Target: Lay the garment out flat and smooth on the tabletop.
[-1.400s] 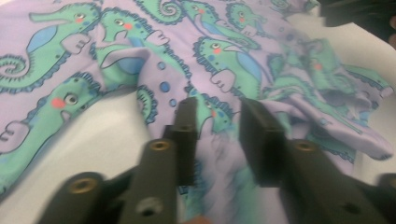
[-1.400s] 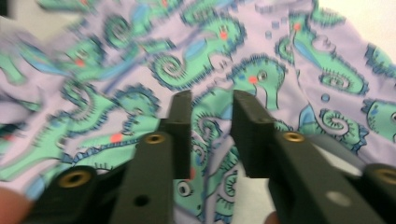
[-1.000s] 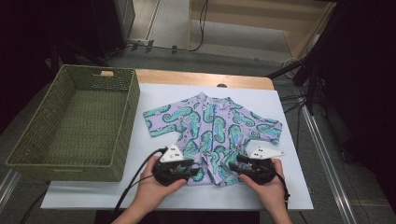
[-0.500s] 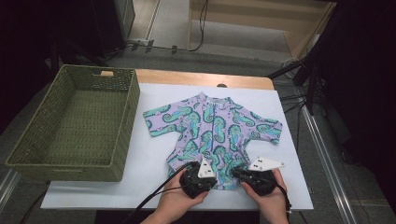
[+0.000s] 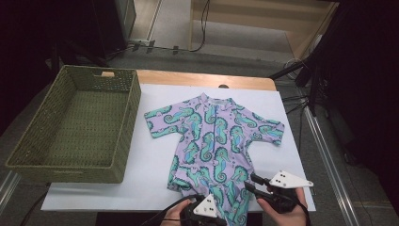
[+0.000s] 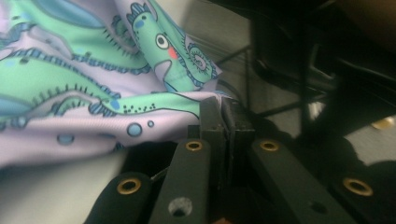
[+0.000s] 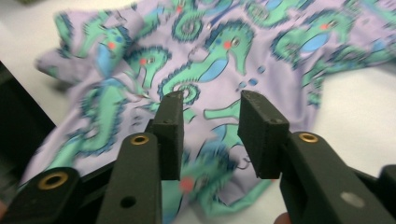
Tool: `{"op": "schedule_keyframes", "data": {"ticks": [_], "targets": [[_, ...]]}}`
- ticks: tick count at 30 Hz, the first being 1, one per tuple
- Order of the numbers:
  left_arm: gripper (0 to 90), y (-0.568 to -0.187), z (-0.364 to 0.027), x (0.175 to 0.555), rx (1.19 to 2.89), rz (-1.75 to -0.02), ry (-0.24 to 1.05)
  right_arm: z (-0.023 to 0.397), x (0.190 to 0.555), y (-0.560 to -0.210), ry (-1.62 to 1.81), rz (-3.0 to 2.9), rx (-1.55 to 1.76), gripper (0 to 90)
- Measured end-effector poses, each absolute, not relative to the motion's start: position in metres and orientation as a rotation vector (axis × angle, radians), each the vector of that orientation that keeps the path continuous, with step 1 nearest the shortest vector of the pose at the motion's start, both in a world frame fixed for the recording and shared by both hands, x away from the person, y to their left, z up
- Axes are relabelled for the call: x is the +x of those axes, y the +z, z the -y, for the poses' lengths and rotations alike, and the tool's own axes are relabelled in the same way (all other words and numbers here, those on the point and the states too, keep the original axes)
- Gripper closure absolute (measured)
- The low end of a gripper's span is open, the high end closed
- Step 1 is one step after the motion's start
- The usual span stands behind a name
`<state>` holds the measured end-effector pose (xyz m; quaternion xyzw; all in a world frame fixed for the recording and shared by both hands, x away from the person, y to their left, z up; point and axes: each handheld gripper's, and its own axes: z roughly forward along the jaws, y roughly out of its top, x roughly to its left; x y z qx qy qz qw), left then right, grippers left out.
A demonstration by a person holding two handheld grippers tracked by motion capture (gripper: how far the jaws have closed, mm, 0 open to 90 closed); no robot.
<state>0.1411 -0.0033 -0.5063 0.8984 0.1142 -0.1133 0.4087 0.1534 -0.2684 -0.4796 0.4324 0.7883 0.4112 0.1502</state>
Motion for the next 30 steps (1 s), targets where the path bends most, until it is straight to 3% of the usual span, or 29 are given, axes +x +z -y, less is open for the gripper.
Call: {"op": "schedule_keyframes", "data": {"ticks": [4, 6, 8, 10, 18, 22, 23, 24, 27, 30], "targets": [[85.2, -0.51, 0.003, 0.136, 2.276, -0.243, -0.318, 0.257, 0.16, -0.494, 1.105, -2.344, 1.24, 56.7], [74.3, -0.506, -0.003, 0.137, 2.248, -0.253, -0.295, 0.257, 0.16, -0.497, 1.081, -2.348, 1.246, 56.5], [63.6, -0.497, -0.014, 0.143, 2.202, -0.298, -0.256, 0.261, 0.159, -0.498, 1.086, -2.336, 1.257, 56.4], [59.0, -0.486, -0.028, 0.153, 2.159, -0.353, -0.187, 0.264, 0.159, -0.498, 1.086, -2.32, 1.271, 56.4], [48.8, -0.472, -0.086, 0.201, 2.067, -0.684, 0.146, 0.267, 0.161, -0.501, 1.097, -2.288, 1.295, 56.3], [41.8, -0.486, -0.094, 0.216, 2.125, -0.779, 0.119, 0.272, 0.164, -0.503, 1.086, -2.242, 1.337, 54.2], [42.4, -0.489, -0.093, 0.216, 2.14, -0.789, 0.124, 0.274, 0.165, -0.504, 1.08, -2.236, 1.348, 53.6], [49.4, -0.492, -0.093, 0.215, 2.152, -0.79, 0.123, 0.275, 0.166, -0.506, 1.071, -2.227, 1.363, 53.3], [82.6, -0.492, -0.092, 0.209, 2.198, -0.723, 0.058, 0.278, 0.168, -0.511, 1.058, -2.219, 1.39, 53.2], [84.8, -0.486, -0.09, 0.2, 2.213, -0.661, 0.009, 0.28, 0.169, -0.513, 1.056, -2.217, 1.4, 53.2]]}}
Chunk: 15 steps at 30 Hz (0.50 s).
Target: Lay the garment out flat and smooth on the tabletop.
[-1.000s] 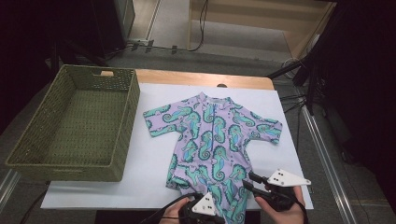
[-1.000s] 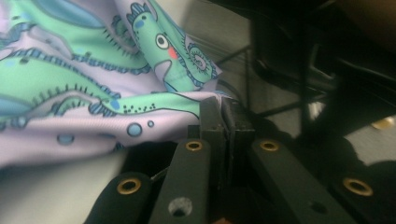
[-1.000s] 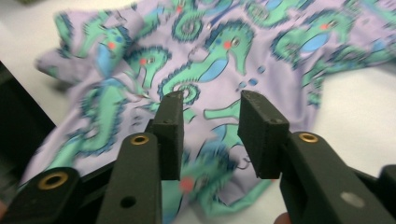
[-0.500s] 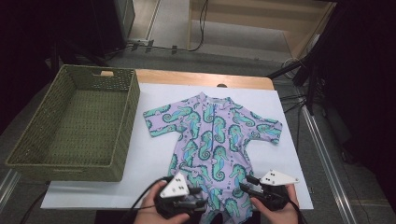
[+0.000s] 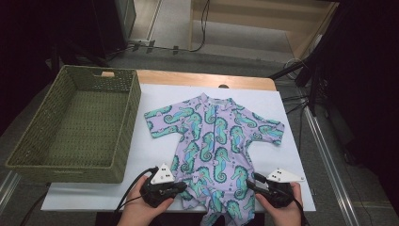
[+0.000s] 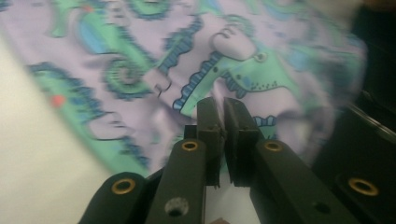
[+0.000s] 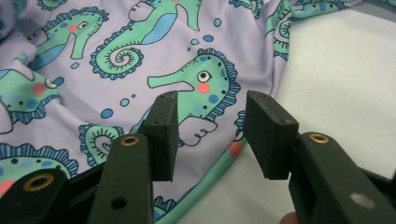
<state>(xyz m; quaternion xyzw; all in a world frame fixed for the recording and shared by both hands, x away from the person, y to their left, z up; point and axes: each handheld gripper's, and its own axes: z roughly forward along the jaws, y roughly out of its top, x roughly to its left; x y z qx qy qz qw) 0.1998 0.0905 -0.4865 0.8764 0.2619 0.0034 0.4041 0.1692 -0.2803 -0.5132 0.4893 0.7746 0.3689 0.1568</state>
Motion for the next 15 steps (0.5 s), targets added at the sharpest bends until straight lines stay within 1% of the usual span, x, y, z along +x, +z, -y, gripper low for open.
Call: {"op": "schedule_keyframes", "data": {"ticks": [3, 5, 6, 8, 9, 10, 12, 13, 15], "targets": [[85.0, -0.483, -0.087, 0.184, 2.241, -0.578, -0.122, 0.281, 0.17, -0.513, 1.055, -2.213, 1.399, 53.2], [84.4, -0.483, -0.083, 0.172, 2.271, -0.463, -0.264, 0.281, 0.169, -0.513, 1.055, -2.214, 1.394, 53.2], [82.5, -0.482, -0.083, 0.166, 2.273, -0.418, -0.279, 0.281, 0.168, -0.513, 1.056, -2.213, 1.399, 53.2], [70.7, -0.477, -0.086, 0.161, 2.233, -0.376, -0.293, 0.281, 0.166, -0.513, 1.056, -2.216, 1.389, 53.2], [65.0, -0.472, -0.092, 0.162, 2.177, -0.38, -0.31, 0.282, 0.165, -0.513, 1.056, -2.213, 1.39, 53.2], [61.1, -0.468, -0.097, 0.165, 2.131, -0.382, -0.31, 0.283, 0.165, -0.513, 1.058, -2.208, 1.394, 53.1], [57.2, -0.461, -0.107, 0.171, 2.066, -0.413, -0.286, 0.286, 0.164, -0.513, 1.065, -2.196, 1.4, 53.1], [56.3, -0.459, -0.111, 0.175, 2.052, -0.448, -0.248, 0.287, 0.164, -0.513, 1.064, -2.194, 1.412, 53.1], [53.7, -0.462, -0.113, 0.179, 2.098, -0.519, -0.133, 0.288, 0.164, -0.514, 1.059, -2.191, 1.422, 53.1]]}}
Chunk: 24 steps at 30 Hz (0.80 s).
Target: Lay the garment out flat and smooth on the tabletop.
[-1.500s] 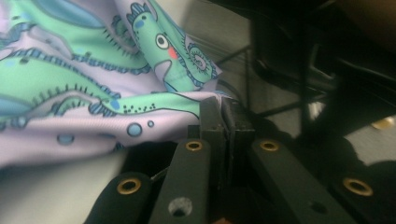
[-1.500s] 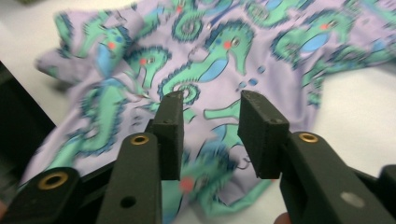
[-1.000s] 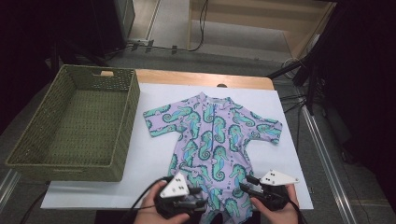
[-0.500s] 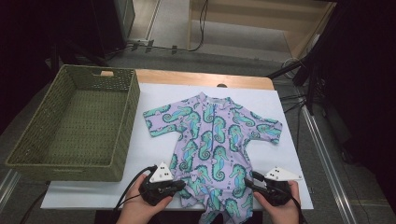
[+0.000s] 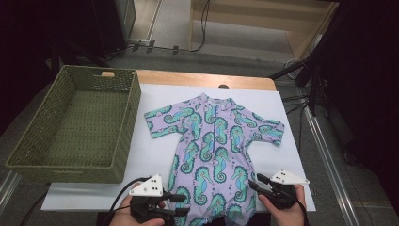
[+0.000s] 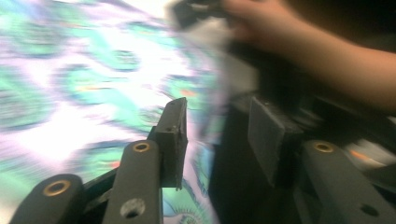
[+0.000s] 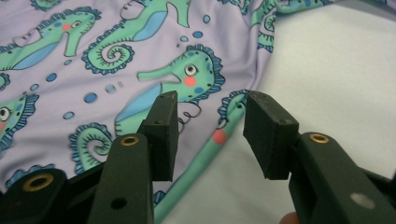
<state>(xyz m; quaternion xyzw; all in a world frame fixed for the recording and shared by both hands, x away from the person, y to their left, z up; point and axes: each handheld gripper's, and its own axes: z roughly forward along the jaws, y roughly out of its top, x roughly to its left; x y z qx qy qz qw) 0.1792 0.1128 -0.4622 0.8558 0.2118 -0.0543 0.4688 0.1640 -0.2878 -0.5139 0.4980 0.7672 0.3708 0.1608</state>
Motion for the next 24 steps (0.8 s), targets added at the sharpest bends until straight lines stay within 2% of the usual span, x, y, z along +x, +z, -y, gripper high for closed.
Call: {"op": "schedule_keyframes", "data": {"ticks": [3, 5, 10, 13, 15, 17, 18, 20, 22, 23, 24], "targets": [[50.5, -0.483, -0.108, 0.184, 2.195, -0.604, -0.036, 0.288, 0.165, -0.517, 1.034, -2.191, 1.442, 52.8], [49.0, -0.498, -0.105, 0.187, 2.257, -0.699, 0.083, 0.289, 0.165, -0.518, 1.022, -2.188, 1.454, 52.8], [48.4, -0.504, -0.112, 0.193, 2.196, -0.863, 0.185, 0.288, 0.163, -0.523, 1.014, -2.189, 1.47, 54.6], [51.0, -0.507, -0.109, 0.192, 2.194, -0.857, 0.192, 0.287, 0.162, -0.523, 1.025, -2.205, 1.463, 71.4], [64.4, -0.506, -0.105, 0.192, 2.233, -0.825, 0.252, 0.285, 0.161, -0.523, 1.03, -2.224, 1.441, 82.6], [84.5, -0.503, -0.107, 0.197, 2.214, -0.799, 0.126, 0.283, 0.162, -0.521, 1.027, -2.247, 1.432, 86.1], [85.9, -0.499, -0.11, 0.198, 2.185, -0.795, 0.12, 0.285, 0.161, -0.519, 1.032, -2.235, 1.427, 86.4], [86.1, -0.489, -0.119, 0.2, 2.116, -0.793, 0.079, 0.294, 0.156, -0.505, 1.126, -2.148, 1.42, 86.6], [84.8, -0.484, -0.128, 0.205, 2.038, -0.771, -0.027, 0.301, 0.15, -0.495, 1.184, -2.08, 1.415, 86.5], [79.5, -0.484, -0.13, 0.206, 2.042, -0.774, -0.026, 0.303, 0.149, -0.494, 1.186, -2.057, 1.426, 85.4], [71.7, -0.486, -0.132, 0.208, 2.057, -0.794, 0.031, 0.304, 0.15, -0.496, 1.174, -2.065, 1.437, 80.9]]}}
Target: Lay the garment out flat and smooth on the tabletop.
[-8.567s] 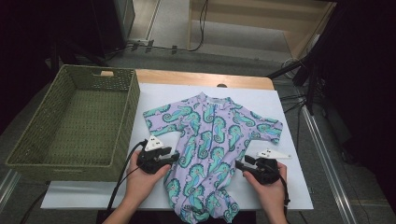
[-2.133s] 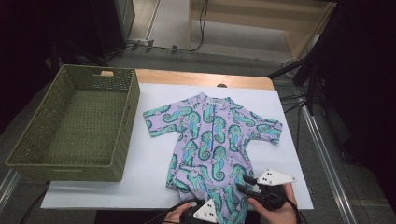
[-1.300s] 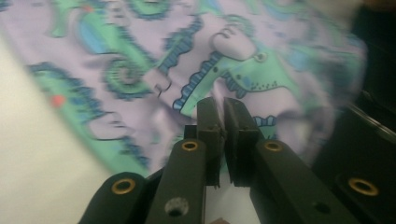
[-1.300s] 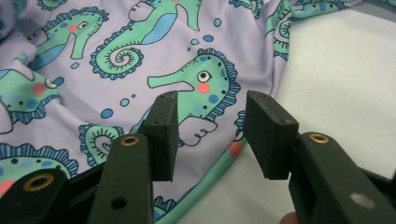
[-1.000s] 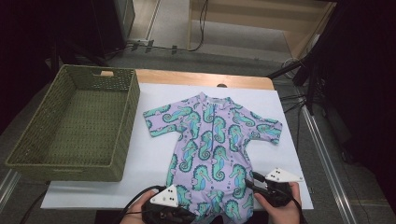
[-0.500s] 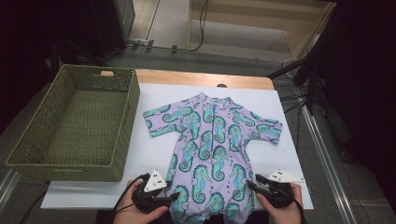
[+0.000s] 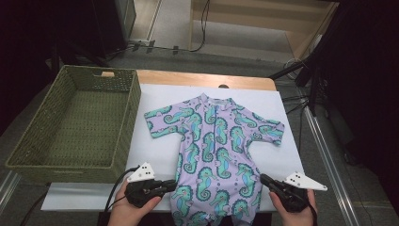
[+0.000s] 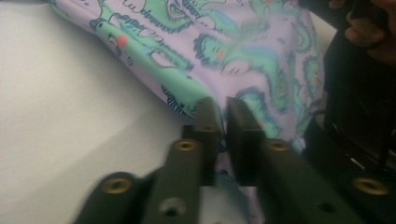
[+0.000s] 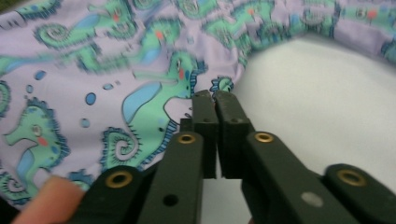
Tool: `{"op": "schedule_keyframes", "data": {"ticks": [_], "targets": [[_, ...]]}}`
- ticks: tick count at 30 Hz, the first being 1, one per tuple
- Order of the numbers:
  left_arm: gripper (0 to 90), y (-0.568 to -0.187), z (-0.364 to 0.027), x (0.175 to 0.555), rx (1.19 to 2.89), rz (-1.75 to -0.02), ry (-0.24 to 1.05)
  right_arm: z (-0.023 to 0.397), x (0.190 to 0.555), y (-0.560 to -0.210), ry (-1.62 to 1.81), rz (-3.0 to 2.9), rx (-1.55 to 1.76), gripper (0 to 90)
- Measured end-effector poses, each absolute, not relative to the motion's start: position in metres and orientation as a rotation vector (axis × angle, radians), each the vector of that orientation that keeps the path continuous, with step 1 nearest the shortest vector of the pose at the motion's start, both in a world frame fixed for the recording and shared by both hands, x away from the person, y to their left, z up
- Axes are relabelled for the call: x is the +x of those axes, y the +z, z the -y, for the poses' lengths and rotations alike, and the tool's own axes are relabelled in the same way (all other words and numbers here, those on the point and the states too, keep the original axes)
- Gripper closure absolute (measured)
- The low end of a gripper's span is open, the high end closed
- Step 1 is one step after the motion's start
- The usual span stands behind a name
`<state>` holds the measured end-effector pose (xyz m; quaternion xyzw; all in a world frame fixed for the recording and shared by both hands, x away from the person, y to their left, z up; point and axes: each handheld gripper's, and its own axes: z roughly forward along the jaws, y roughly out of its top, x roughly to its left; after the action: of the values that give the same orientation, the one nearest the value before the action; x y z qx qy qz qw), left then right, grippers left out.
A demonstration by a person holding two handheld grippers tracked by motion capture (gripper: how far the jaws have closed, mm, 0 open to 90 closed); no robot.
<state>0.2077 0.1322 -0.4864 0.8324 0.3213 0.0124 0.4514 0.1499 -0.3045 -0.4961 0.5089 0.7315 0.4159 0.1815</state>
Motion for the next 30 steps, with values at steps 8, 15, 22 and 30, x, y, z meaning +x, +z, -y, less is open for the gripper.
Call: {"op": "schedule_keyframes", "data": {"ticks": [8, 15, 22, 30], "targets": [[52.9, -0.503, -0.136, 0.21, 2.082, -0.868, 0.045, 0.308, 0.158, -0.515, 1.119, -2.085, 1.505, 61.4], [85.0, -0.506, -0.112, 0.204, 2.206, -0.78, 0.082, 0.287, 0.167, -0.523, 1.037, -2.199, 1.449, 85.3], [85.7, -0.502, -0.125, 0.207, 2.202, -0.758, -0.059, 0.292, 0.155, -0.504, 1.085, -2.146, 1.424, 86.1], [64.3, -0.501, -0.136, 0.21, 2.079, -0.814, 0.018, 0.306, 0.156, -0.509, 1.119, -2.083, 1.494, 71.0]]}}
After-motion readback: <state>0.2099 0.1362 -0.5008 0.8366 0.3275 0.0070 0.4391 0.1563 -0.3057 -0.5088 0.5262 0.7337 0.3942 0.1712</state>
